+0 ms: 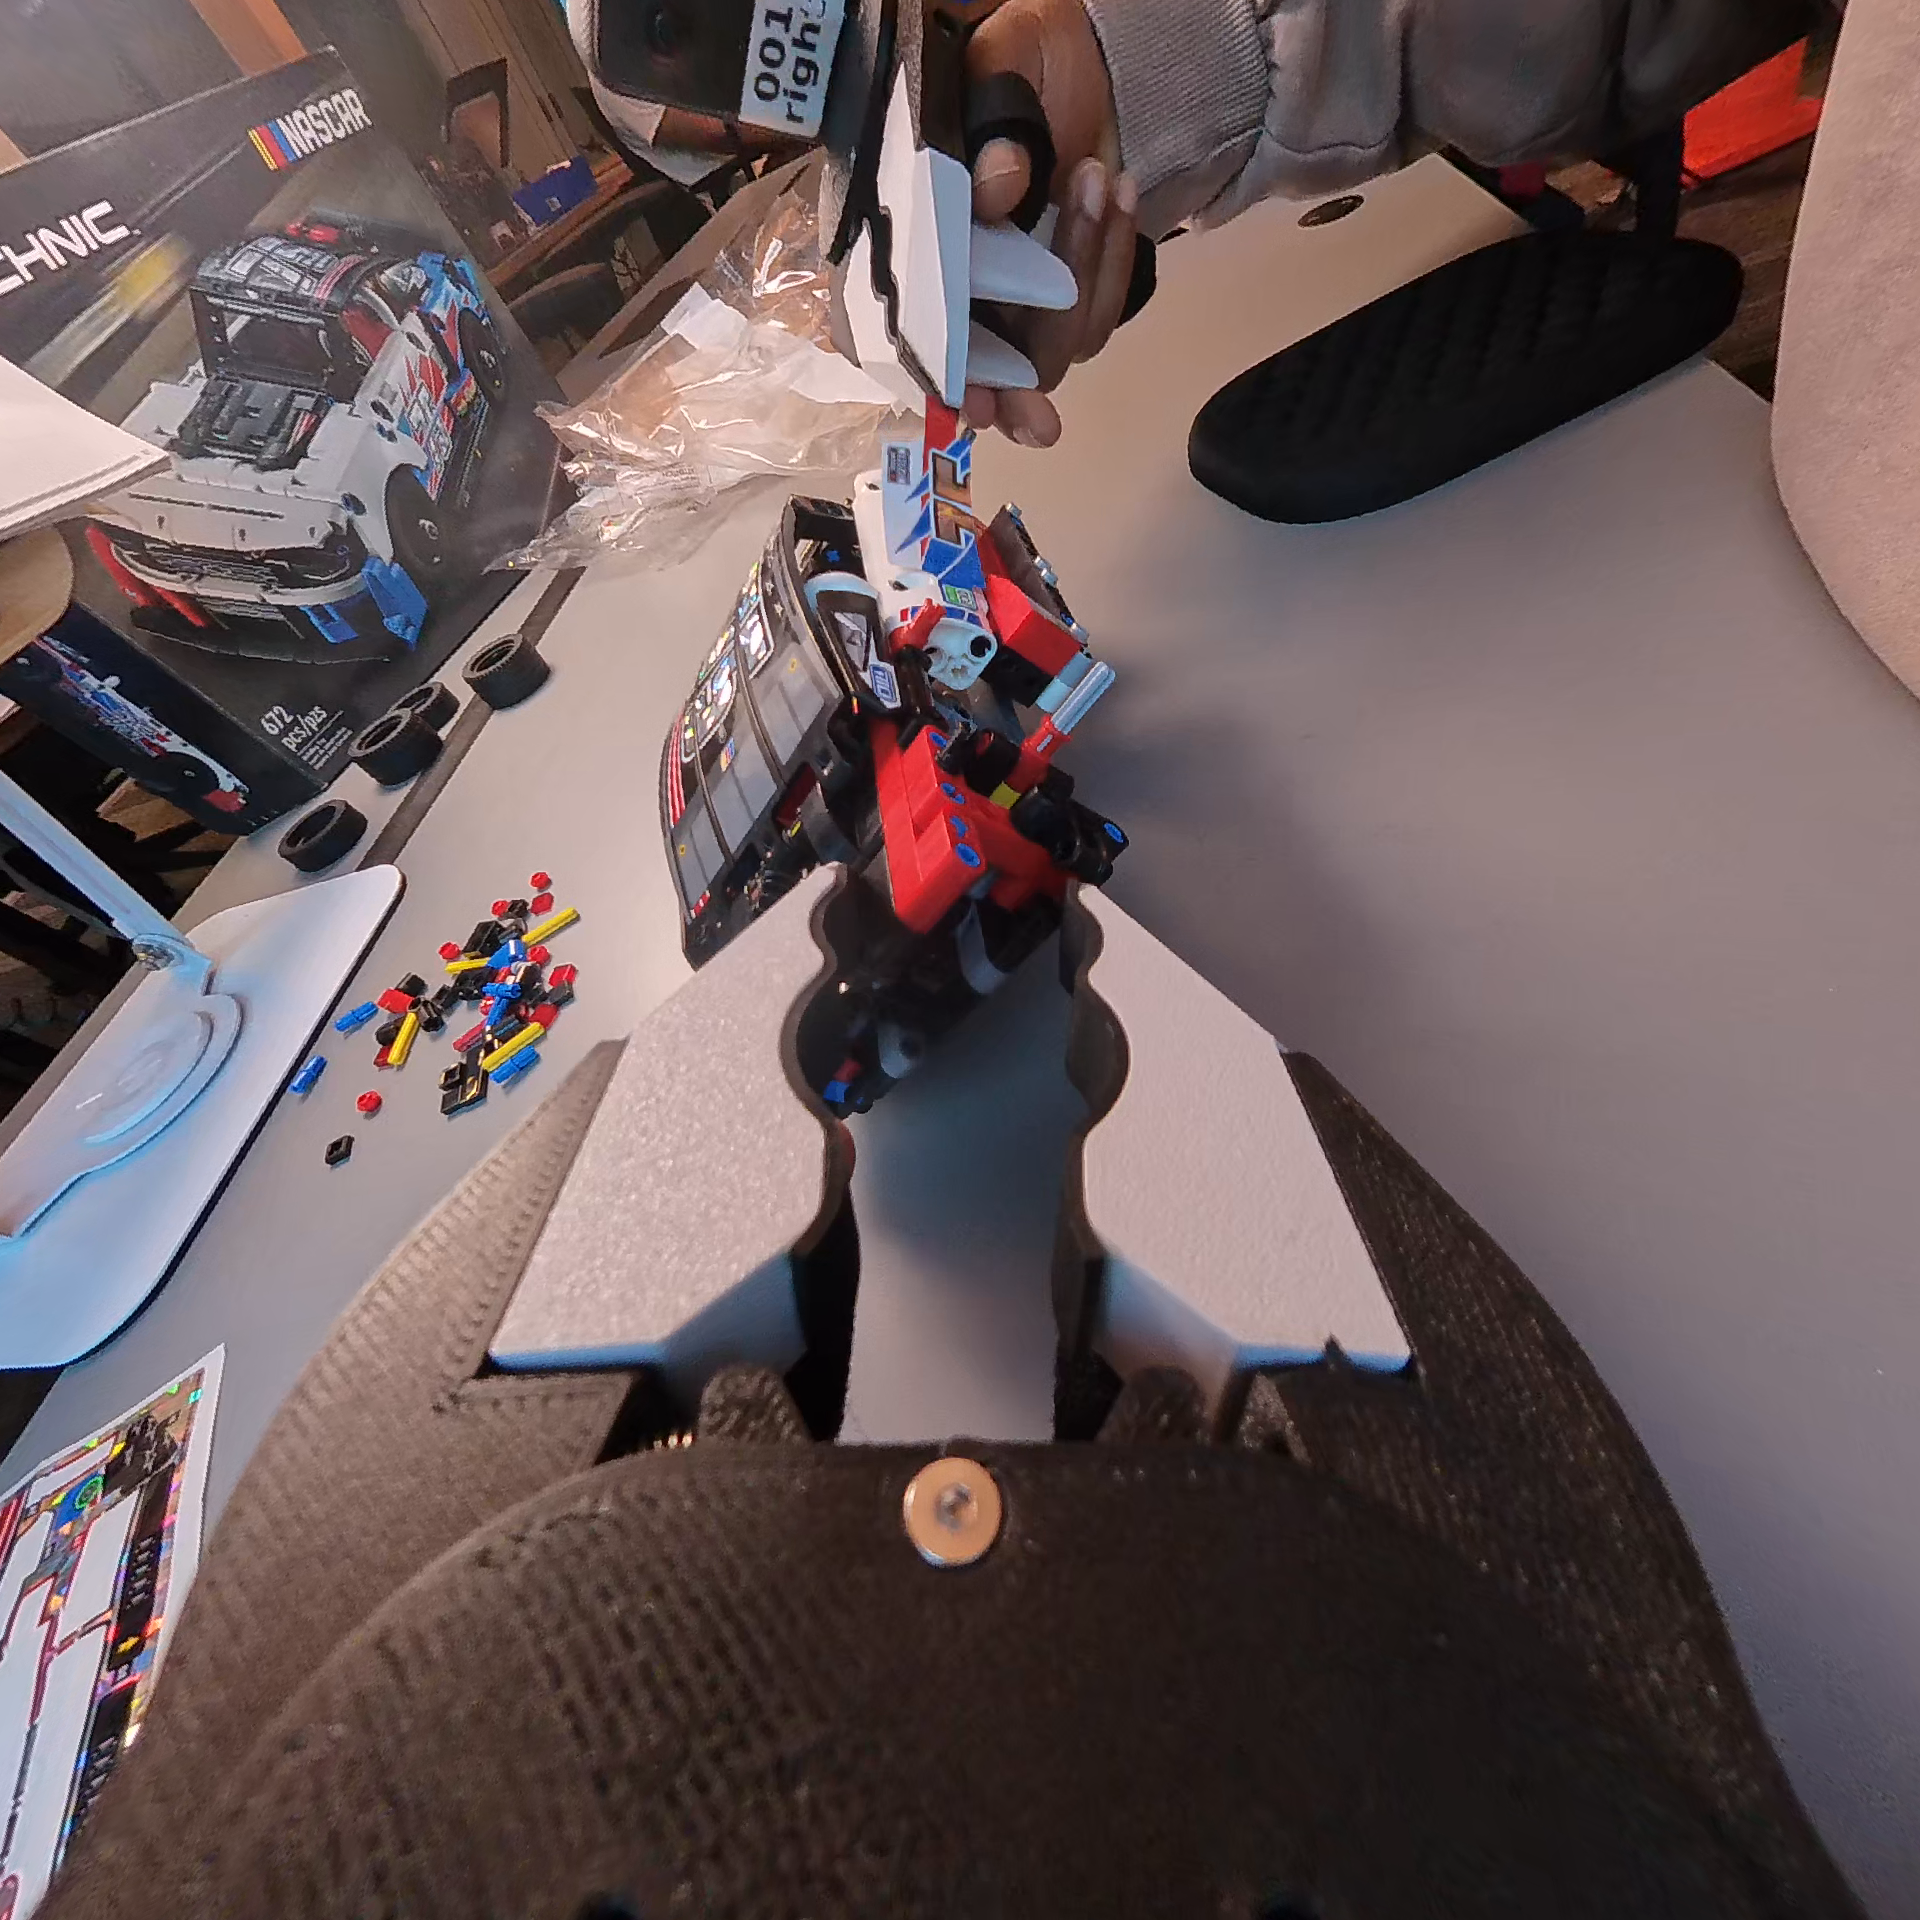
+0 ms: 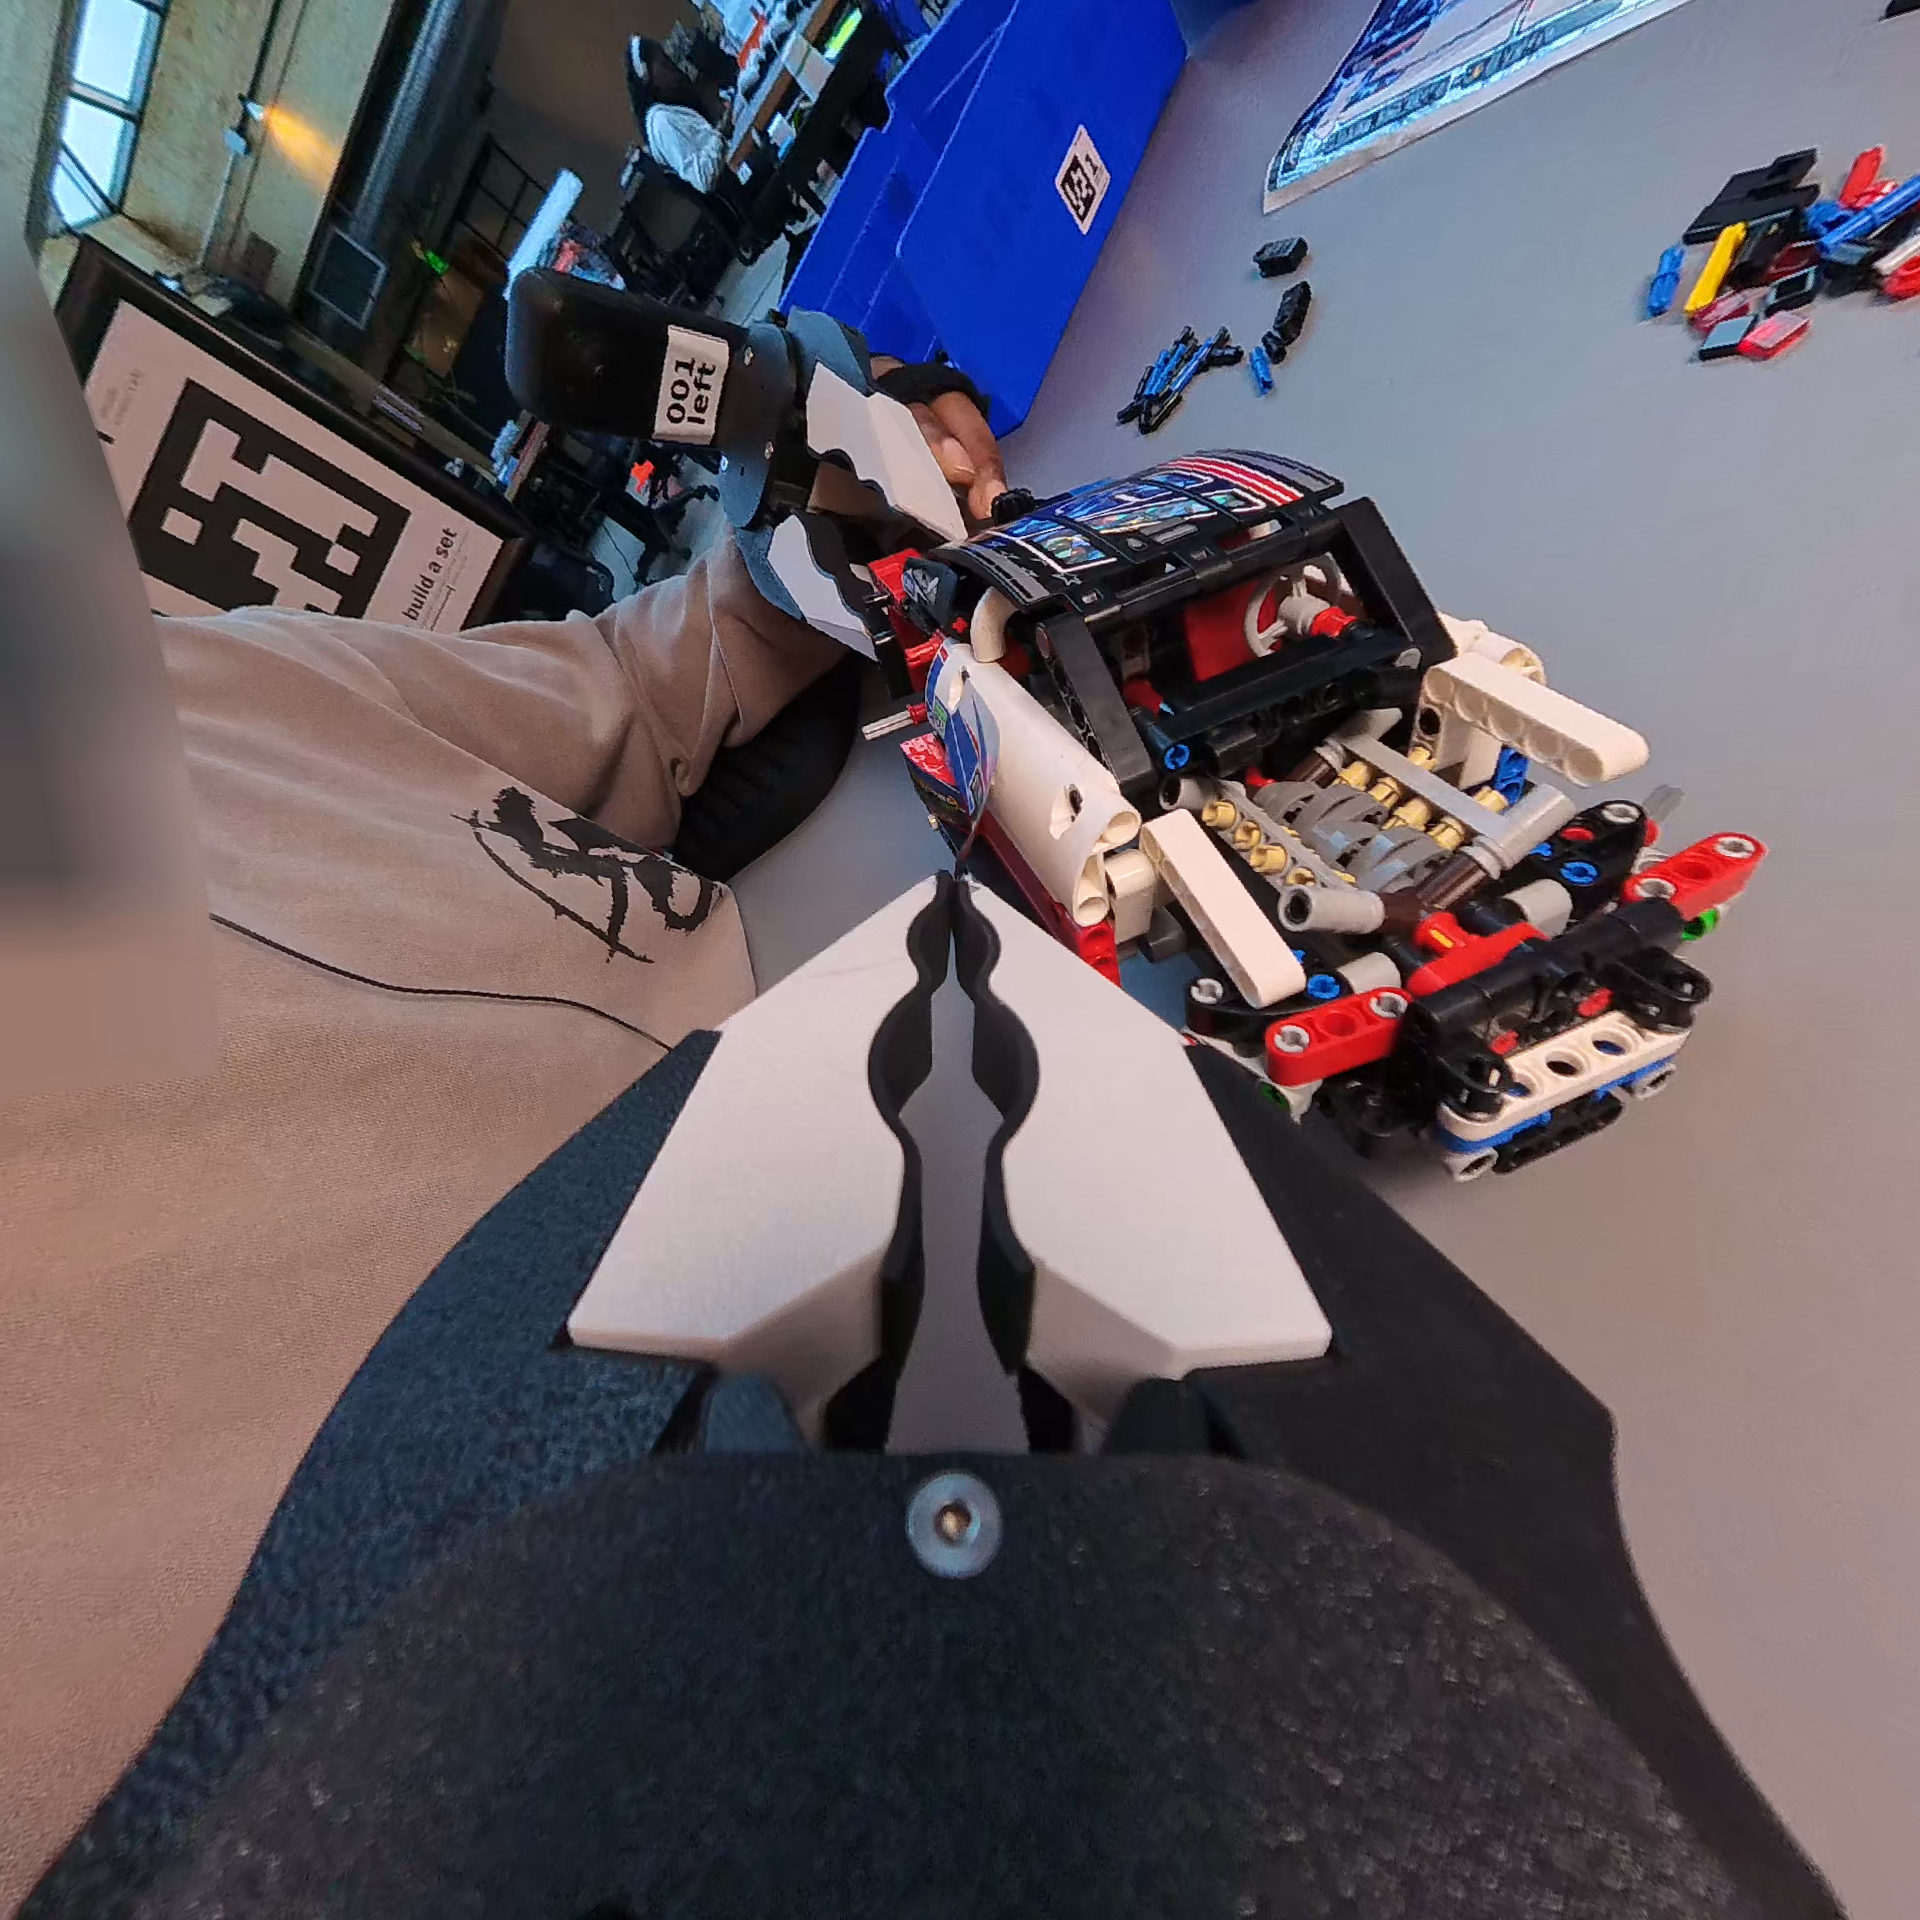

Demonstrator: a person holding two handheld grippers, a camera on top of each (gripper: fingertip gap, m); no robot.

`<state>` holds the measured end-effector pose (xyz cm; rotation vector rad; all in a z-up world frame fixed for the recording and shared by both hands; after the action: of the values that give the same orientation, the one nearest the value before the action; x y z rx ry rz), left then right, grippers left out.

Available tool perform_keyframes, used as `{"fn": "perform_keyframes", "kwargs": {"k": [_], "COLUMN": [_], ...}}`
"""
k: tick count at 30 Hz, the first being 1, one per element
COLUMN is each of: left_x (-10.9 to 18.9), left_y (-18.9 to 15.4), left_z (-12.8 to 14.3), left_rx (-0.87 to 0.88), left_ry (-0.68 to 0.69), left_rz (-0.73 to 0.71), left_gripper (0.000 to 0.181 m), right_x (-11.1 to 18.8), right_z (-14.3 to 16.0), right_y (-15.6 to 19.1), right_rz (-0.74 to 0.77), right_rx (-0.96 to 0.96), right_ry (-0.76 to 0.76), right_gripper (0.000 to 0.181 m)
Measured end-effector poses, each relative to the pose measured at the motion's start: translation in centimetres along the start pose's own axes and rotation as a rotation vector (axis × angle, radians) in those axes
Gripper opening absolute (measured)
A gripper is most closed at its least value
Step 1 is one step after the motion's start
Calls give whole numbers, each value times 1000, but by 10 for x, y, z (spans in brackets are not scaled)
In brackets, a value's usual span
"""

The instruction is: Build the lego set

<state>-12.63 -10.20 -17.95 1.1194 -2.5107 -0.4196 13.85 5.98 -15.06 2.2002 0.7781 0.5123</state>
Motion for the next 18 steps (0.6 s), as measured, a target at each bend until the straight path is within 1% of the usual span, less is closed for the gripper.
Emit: {"fn": "perform_keyframes", "kwargs": {"k": [18], "left_x": [0], "left_y": [-1], "left_z": [0], "left_rx": [-1], "left_ry": [-1], "left_rz": [7], "left_gripper": [36], "right_x": [2], "right_z": [-2], "right_y": [-1], "right_rz": [29], "right_rx": [13], "right_ry": [13], "right_gripper": [0]}}
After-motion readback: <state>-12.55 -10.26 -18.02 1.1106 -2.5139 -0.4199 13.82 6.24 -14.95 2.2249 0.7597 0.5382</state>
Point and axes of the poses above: each gripper's, where its closed fingertips meet, x back along the fingers, z out of its underside, y = z × x across the jaws, the point moved 9 cm from there along x, back along the fingers, and after that the axes turned 15 degrees about -z, right-handed, at the moved point
